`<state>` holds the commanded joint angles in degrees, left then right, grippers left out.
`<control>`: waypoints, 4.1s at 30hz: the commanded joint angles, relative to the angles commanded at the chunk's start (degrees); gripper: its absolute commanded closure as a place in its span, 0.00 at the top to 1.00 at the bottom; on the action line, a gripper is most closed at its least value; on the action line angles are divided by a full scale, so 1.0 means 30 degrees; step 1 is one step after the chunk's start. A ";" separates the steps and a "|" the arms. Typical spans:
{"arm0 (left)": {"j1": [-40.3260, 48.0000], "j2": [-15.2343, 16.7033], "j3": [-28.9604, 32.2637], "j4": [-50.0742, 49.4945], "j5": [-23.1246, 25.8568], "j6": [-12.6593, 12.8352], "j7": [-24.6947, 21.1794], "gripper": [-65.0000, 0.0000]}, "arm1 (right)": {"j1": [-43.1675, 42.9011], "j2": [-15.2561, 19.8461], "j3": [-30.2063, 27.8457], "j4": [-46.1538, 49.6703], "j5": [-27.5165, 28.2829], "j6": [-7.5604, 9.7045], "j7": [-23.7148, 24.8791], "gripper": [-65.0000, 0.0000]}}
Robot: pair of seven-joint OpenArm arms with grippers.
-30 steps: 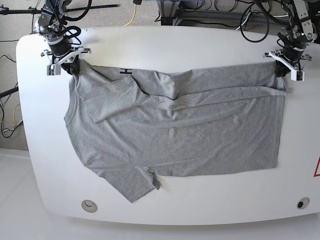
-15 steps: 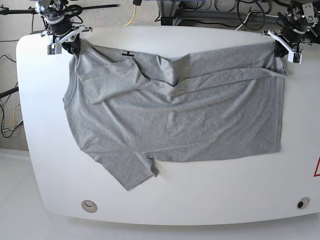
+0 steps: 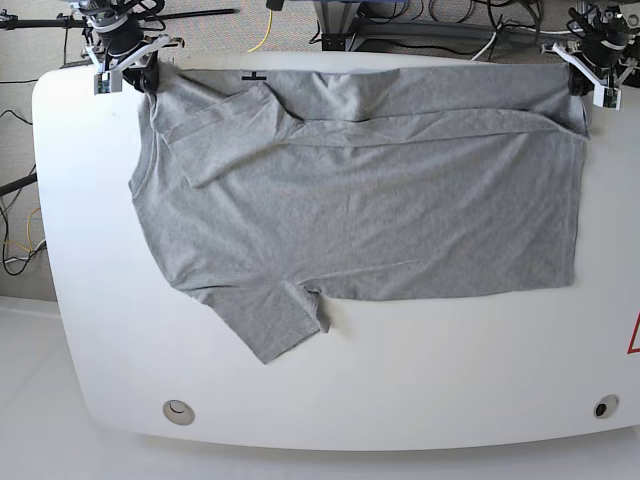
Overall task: Fold the T-shirt properly
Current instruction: 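Pull the folded edge with both grippers away from the shirt body, then hold the folded edge still with both grippers, then open both grippers, release the folded edge and lift away, then move both grippers across the shirt to its opposite long edge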
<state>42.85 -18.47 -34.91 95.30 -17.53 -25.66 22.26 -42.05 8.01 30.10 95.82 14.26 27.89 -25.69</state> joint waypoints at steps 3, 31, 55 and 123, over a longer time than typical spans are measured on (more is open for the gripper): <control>0.0002 0.0034 -0.0014 -0.0084 0.0075 -0.0076 0.0171 0.00 | -0.0008 -0.0108 -0.0206 -0.0042 -0.0112 0.0040 0.0036 0.03; -0.0254 0.0016 -0.0276 0.0207 -0.0122 -0.0125 0.0887 0.00 | 0.0195 -0.0138 -0.0447 0.0581 0.0170 -0.0005 0.0453 0.04; -0.0626 -0.0059 -0.0011 0.0173 0.0078 0.0014 0.1454 0.62 | 0.0631 -0.0051 0.0453 0.1836 0.0858 -0.0197 0.1165 0.58; -0.9970 -0.0045 0.0959 -0.0718 0.0718 -0.0245 0.1585 0.62 | 0.7022 0.0347 0.2476 0.5106 0.1884 0.1161 -0.3110 0.58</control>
<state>12.94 -18.60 -32.03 93.15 -15.38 -26.40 27.02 -20.98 9.05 37.53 111.14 19.91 31.38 -35.02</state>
